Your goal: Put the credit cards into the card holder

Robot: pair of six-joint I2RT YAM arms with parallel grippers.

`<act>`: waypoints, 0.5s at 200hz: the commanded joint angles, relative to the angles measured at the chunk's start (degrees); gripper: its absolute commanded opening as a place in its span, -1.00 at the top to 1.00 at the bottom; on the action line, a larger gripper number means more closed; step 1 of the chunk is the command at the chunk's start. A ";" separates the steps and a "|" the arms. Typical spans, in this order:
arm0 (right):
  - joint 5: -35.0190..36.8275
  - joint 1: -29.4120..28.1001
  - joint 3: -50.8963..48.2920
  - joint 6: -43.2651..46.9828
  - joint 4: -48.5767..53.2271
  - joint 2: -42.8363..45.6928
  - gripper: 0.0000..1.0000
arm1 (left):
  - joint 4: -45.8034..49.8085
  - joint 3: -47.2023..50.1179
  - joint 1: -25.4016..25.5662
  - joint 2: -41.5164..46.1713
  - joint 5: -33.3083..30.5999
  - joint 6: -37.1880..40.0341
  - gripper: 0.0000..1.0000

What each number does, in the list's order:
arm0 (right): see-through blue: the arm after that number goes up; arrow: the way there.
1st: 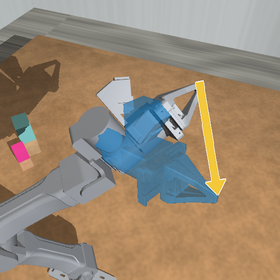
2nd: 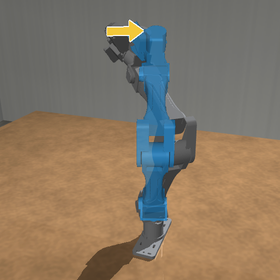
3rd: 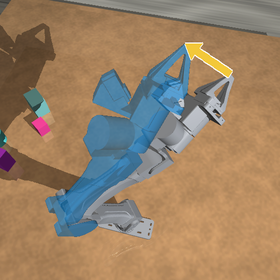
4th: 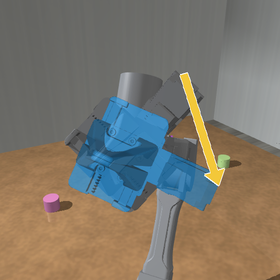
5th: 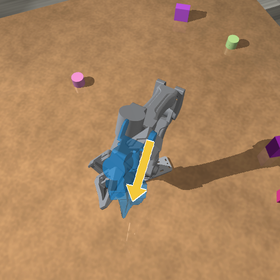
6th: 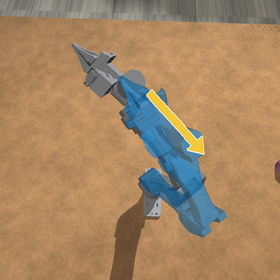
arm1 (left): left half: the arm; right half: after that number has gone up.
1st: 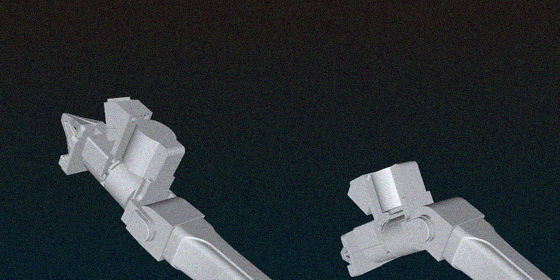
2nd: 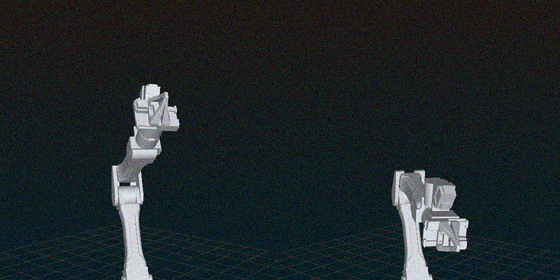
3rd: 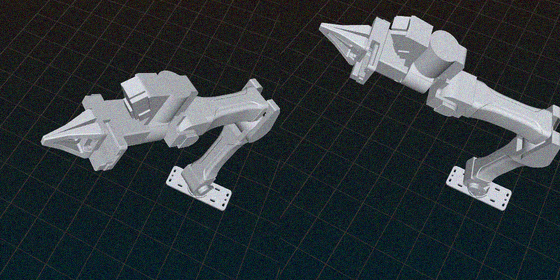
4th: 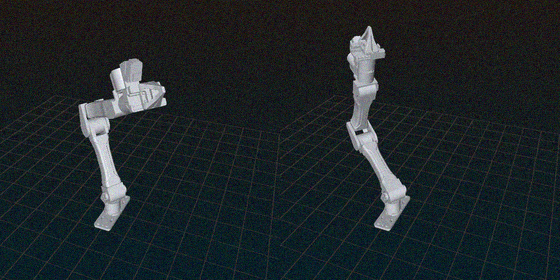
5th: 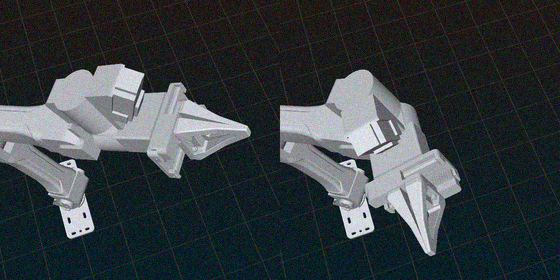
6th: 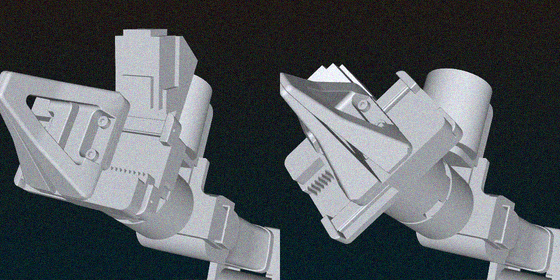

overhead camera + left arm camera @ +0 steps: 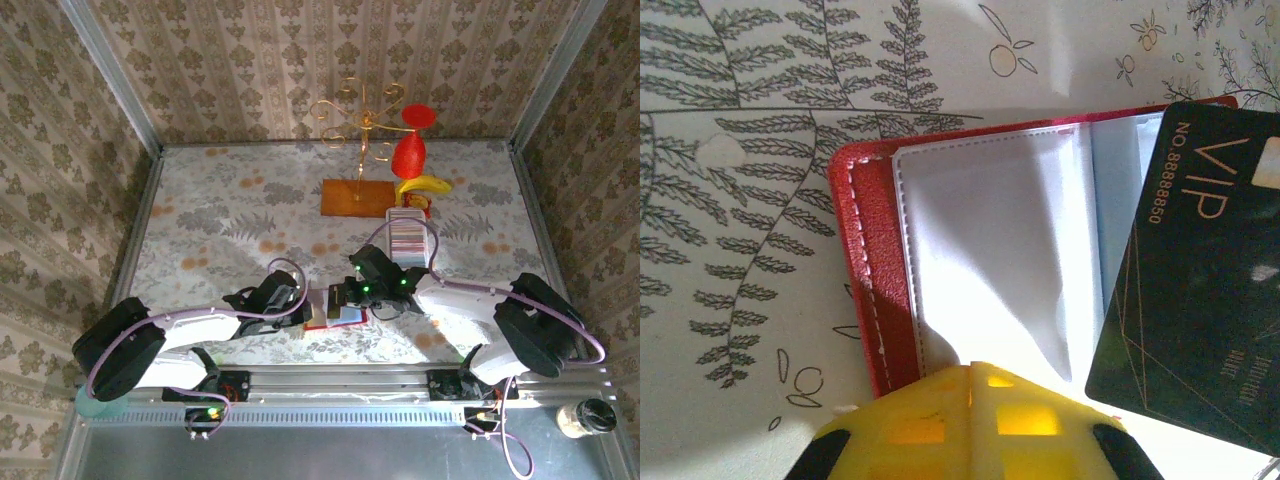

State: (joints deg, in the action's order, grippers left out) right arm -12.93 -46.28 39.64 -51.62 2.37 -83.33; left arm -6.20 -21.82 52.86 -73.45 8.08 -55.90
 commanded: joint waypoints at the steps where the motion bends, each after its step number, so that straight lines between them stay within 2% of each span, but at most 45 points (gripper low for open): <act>1: 2.20 -0.22 -0.91 0.03 0.88 1.41 1.00 | 1.01 0.03 0.41 -0.82 -0.96 0.51 1.00; 64: 2.74 -0.26 -2.02 -0.46 0.29 1.08 1.00 | 0.72 0.12 0.57 -0.83 -0.91 0.42 1.00; 100: 0.14 -0.25 -2.80 -1.50 -2.43 0.36 1.00 | 0.52 0.25 0.75 -0.88 -1.00 0.35 1.00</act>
State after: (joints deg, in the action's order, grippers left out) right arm -12.27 -46.28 38.30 -51.68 1.87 -83.18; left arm -6.24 -21.82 52.99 -73.45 7.90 -55.90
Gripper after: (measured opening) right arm 0.044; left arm 0.050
